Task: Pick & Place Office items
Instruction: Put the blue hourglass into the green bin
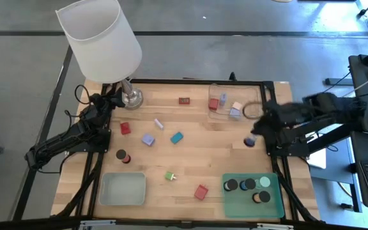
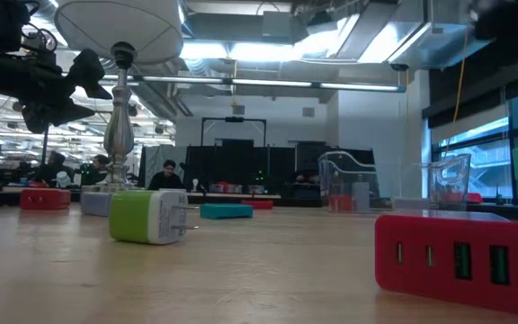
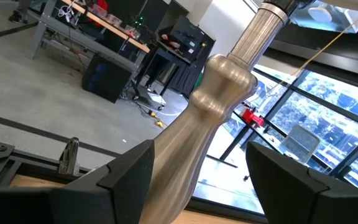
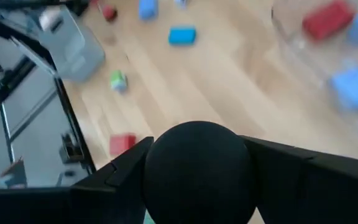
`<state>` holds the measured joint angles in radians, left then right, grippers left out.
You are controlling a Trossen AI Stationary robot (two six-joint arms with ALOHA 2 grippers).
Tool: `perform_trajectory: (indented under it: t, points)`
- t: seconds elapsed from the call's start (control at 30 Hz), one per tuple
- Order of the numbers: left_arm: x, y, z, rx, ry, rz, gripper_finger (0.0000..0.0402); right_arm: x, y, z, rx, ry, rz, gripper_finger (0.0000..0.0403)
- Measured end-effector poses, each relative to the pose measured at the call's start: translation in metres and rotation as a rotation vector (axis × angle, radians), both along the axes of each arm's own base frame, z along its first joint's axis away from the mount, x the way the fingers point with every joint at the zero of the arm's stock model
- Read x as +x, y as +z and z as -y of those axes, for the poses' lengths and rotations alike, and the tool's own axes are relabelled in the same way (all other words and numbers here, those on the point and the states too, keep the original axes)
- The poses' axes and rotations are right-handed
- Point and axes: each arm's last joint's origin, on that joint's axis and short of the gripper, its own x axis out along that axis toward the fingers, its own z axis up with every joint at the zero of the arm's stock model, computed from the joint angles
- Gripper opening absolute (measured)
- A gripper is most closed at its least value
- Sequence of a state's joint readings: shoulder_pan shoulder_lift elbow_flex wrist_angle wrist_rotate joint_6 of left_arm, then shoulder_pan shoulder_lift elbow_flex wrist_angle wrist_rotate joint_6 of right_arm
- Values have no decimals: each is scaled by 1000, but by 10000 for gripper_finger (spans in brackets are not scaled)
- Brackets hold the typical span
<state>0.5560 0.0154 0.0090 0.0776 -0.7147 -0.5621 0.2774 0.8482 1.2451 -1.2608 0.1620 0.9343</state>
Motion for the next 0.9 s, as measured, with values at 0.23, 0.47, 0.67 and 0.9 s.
perform_trajectory:
  t: [0.23, 0.47, 0.67, 0.9]
  points:
    - [0, 0, 0, 0, 1, 0, 251, 15, -46, -43, 76, 187, 38, 216]
    - [0, 0, 0, 0, 1, 0, 251, 27, -67, -103, 1, 525, 45, 212]
    - [0, 0, 0, 0, 1, 0, 251, 24, -97, -152, -123, 701, -62, 218]
    - [0, 0, 0, 0, 0, 0, 251, 24, -126, -200, -169, 839, -49, 210]
